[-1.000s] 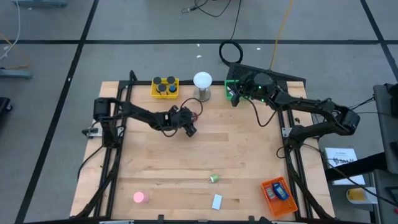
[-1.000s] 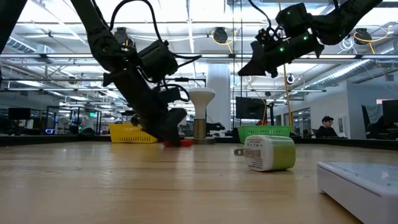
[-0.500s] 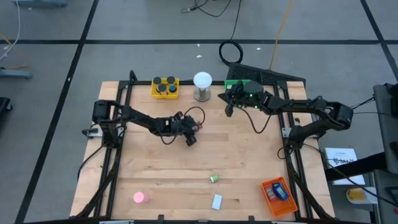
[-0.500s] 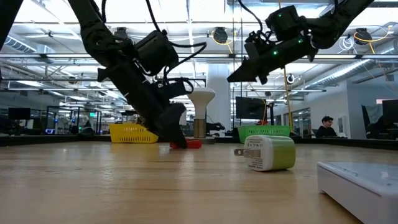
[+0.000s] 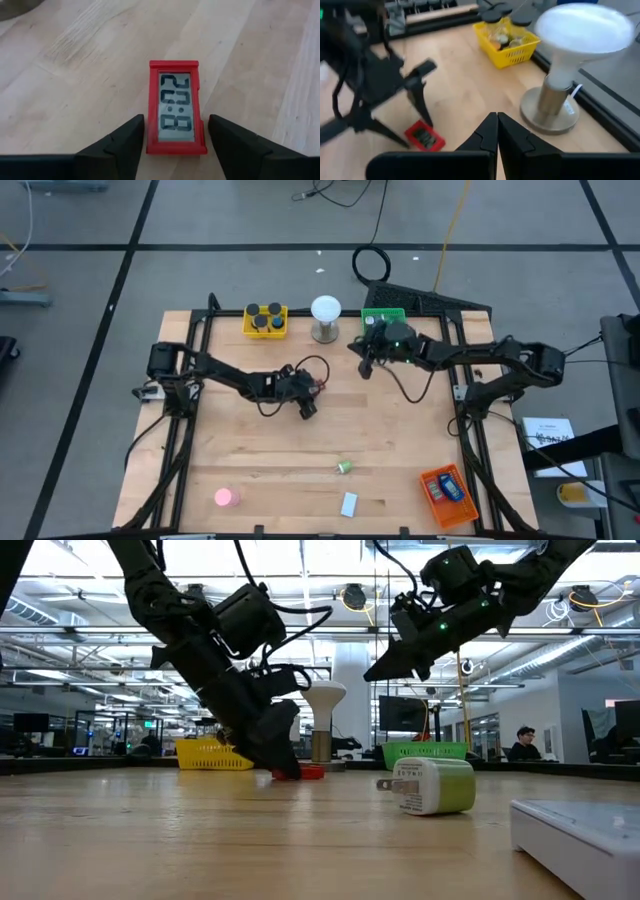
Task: Pick & Place Office items
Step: Move the red digital timer to the center of the table, then put the white digital timer into the orange bin
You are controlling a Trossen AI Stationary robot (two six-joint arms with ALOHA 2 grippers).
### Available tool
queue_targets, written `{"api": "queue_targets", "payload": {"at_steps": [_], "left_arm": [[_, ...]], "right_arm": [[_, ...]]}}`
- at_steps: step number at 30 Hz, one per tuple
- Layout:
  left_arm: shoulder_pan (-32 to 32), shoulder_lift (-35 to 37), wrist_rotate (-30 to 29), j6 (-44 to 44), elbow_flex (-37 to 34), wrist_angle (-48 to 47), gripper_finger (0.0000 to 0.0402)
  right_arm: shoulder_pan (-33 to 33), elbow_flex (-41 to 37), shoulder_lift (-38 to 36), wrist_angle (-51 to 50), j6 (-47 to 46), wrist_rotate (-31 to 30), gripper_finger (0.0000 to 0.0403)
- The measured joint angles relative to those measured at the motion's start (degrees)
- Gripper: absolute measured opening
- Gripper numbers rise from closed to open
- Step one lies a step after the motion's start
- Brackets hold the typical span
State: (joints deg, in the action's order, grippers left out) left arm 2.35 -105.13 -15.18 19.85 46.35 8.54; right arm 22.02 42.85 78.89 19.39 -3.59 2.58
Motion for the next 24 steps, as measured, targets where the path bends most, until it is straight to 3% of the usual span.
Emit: {"api": "queue_targets", "payload": {"at_steps": [5, 8, 11, 18, 24], "left_arm": [[-2.4, 2.54, -5.19, -2.25, -0.1, -3.83, 0.0237], [-4.22, 4.74, -9.73, -4.26, -1.18, -2.82, 0.022], [-5.78, 6.68, -10.19, -4.87, -4.0, 1.45, 0.019], [-11.88, 8.8, -10.14, -8.58, -17.46, 28.65, 0.01], [-17.11, 8.8, -8.68, -12.33, -26.2, 50.38, 0.0031]], "right_arm": [[-6.05, 0.0, 0.0, -2.94, 2.5, -4.92, 0.0], [-10.97, 0.02, 0.0, -4.32, 2.71, -8.75, 0.0], [-16.44, 0.55, 0.0, -8.44, 2.02, -13.77, 0.0003], [-30.83, 8.05, 0.56, -26.79, -4.77, -20.63, 0.0004], [-42.91, 14.06, 4.54, -35.68, -12.38, -25.69, 0.0019]]}}
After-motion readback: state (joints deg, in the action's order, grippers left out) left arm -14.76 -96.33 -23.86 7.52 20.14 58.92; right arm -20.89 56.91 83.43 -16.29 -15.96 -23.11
